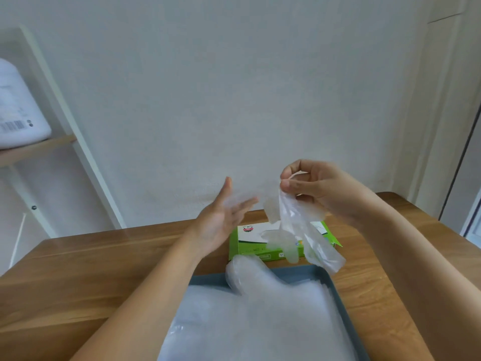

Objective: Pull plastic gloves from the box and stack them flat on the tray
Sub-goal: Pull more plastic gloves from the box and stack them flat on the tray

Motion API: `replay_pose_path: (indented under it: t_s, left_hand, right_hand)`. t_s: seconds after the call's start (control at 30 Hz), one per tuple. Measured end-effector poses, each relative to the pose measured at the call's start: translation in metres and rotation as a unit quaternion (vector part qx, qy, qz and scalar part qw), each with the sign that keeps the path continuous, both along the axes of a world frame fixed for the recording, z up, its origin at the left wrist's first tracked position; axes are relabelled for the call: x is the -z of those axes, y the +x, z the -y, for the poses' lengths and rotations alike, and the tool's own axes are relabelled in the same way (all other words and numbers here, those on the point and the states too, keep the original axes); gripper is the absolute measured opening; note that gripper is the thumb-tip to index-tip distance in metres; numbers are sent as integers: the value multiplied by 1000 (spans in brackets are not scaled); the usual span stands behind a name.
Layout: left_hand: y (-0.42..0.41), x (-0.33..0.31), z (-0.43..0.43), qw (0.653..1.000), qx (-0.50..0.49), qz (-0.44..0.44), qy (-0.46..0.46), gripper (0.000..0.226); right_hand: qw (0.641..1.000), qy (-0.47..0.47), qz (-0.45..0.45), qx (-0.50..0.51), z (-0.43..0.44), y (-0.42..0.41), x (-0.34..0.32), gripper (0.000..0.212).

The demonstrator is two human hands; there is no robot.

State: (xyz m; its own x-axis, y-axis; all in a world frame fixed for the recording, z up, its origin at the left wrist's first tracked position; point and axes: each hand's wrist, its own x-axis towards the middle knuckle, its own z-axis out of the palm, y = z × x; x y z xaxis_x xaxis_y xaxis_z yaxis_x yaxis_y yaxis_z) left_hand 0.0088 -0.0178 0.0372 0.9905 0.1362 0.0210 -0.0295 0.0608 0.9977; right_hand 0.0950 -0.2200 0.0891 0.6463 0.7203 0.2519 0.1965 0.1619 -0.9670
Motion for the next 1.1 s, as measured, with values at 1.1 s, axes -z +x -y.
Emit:
replay_pose_path:
  t_s: [1.1]
  left_hand:
    - [-120,5,19,927,-165,12,-336,33]
  right_hand:
    - [845,-194,489,98,7,-142,40,56]
